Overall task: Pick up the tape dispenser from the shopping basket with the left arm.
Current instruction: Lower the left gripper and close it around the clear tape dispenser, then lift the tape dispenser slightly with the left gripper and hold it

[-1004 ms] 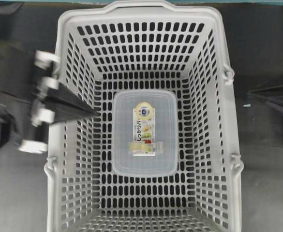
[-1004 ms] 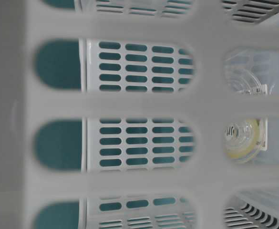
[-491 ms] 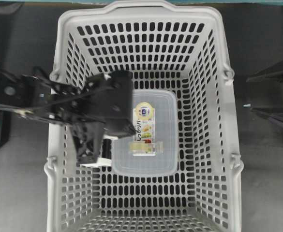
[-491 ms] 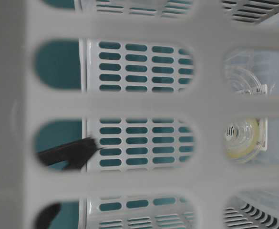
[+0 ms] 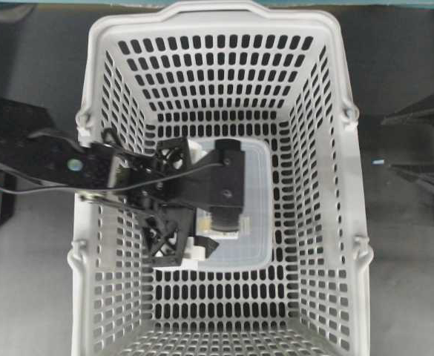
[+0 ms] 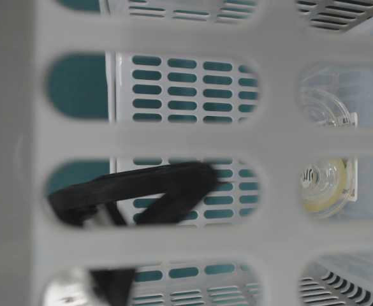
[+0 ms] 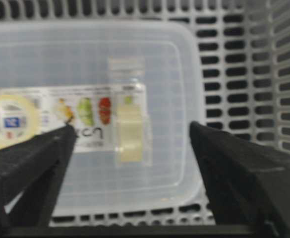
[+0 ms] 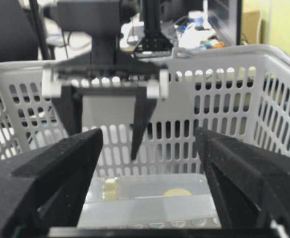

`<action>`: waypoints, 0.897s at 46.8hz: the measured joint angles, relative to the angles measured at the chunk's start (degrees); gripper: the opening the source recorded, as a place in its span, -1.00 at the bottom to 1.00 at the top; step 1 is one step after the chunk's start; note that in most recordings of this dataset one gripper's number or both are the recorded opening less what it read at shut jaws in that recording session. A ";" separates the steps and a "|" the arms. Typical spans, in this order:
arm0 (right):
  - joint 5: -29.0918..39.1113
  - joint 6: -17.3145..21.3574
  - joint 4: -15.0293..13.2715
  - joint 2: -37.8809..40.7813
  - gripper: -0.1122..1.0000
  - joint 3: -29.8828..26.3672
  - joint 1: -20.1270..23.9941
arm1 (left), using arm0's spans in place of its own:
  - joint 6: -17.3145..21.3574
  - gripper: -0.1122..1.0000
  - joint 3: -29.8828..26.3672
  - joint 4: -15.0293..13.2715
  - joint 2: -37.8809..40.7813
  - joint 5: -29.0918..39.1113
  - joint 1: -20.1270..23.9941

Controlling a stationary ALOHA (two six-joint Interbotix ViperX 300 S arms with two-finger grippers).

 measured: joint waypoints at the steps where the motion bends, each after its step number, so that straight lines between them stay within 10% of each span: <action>1: 0.00 0.00 0.00 0.00 0.50 0.09 0.00 | -0.09 0.84 0.00 0.00 0.44 0.00 -0.09; 13: 0.00 -0.09 -0.09 -0.09 0.50 0.44 0.00 | -0.53 0.76 0.00 0.00 6.06 0.00 -0.09; 25: 0.00 0.00 0.00 -0.09 0.50 0.53 0.09 | 0.44 -0.32 0.09 0.00 6.77 0.26 -0.09; 42: 0.00 0.00 -0.09 -0.70 0.50 0.70 0.18 | 2.02 -0.30 -14.85 0.09 1.32 18.02 -0.09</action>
